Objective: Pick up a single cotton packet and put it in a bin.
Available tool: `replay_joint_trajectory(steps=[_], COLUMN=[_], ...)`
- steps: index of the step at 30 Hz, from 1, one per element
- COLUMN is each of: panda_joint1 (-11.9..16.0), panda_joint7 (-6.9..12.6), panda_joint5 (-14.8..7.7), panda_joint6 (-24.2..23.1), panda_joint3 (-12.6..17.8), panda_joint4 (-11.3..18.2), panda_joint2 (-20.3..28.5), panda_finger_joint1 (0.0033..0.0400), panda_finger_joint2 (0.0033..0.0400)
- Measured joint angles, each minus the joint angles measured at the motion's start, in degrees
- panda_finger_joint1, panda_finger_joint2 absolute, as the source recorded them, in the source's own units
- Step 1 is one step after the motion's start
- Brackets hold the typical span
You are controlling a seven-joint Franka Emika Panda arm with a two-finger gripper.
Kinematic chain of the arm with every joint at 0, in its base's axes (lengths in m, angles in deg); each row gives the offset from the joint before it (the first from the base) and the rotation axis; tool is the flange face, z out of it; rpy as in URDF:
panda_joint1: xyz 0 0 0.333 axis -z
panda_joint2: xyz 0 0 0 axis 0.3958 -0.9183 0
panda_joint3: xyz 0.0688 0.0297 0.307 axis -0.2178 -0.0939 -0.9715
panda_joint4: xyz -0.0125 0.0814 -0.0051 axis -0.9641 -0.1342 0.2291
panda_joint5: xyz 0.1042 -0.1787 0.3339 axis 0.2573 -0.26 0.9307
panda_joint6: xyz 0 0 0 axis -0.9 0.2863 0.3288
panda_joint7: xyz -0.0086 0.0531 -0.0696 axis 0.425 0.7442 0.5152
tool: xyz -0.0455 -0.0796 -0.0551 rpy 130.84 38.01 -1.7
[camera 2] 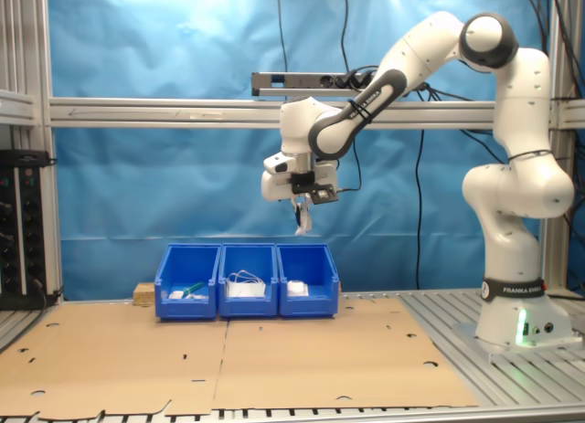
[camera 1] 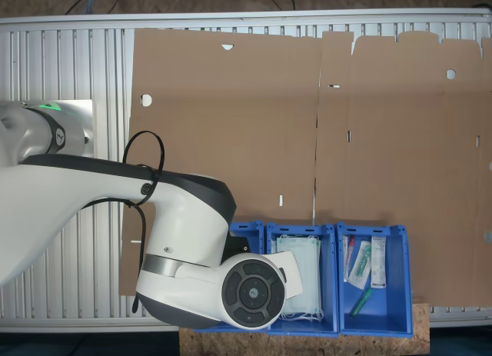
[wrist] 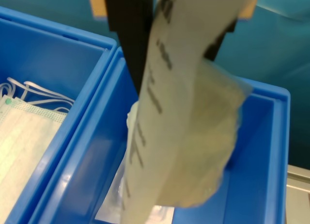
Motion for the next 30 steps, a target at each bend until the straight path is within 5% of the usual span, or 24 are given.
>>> replay_joint_trajectory(steps=[30], panda_joint1=[0.0], panda_joint7=[0.82], panda_joint5=[0.1], panda_joint6=[0.0], panda_joint3=[1.0], panda_joint4=[0.0], panda_joint2=[-0.2], panda_finger_joint1=[0.0048], panda_finger_joint2=[0.0048])
